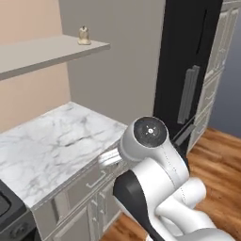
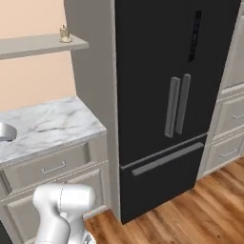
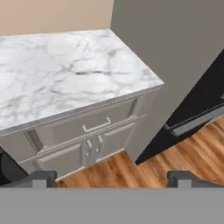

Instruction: Get the candle and the beer from the cabinet and move them to the dining counter.

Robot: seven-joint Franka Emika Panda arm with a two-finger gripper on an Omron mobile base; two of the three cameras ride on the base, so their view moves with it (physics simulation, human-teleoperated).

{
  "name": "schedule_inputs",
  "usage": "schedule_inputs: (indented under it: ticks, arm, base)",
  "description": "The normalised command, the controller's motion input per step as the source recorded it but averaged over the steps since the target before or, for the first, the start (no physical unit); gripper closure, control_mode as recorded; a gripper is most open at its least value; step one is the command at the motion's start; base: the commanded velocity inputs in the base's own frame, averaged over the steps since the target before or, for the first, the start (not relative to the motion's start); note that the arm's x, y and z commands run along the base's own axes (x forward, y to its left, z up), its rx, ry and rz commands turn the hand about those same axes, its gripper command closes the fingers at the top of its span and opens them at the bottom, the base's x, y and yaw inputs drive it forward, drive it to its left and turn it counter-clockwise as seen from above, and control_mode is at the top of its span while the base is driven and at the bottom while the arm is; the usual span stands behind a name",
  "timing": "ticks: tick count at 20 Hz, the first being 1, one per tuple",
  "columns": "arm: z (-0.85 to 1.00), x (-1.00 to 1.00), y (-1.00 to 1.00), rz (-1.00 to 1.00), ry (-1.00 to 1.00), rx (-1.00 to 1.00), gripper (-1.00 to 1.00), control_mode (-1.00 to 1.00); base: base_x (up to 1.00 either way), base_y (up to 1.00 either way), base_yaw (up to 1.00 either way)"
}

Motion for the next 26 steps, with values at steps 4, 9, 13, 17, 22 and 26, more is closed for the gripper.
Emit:
schedule_inputs:
  ticks: [4, 9, 13, 17, 22, 26]
  arm:
    - [0.0, 0.0, 0.0, 0.0, 0.0, 0.0, -1.0, 1.0]
    - [0.0, 0.0, 0.0, 0.0, 0.0, 0.0, -1.0, 1.0]
    - [0.0, 0.0, 0.0, 0.0, 0.0, 0.0, -1.0, 1.0]
    - [0.0, 0.0, 0.0, 0.0, 0.0, 0.0, -1.0, 1.0]
    - [0.0, 0.0, 0.0, 0.0, 0.0, 0.0, -1.0, 1.0]
    - [0.0, 0.0, 0.0, 0.0, 0.0, 0.0, -1.0, 1.0]
  base:
    - [1.0, 0.0, 0.35]
    - [0.55, 0.07, 0.39]
    - [0.3, 0.19, 0.54]
    - [0.31, 0.09, 0.55]
    - [0.37, -0.09, 0.5]
    - [0.48, -0.1, 0.45]
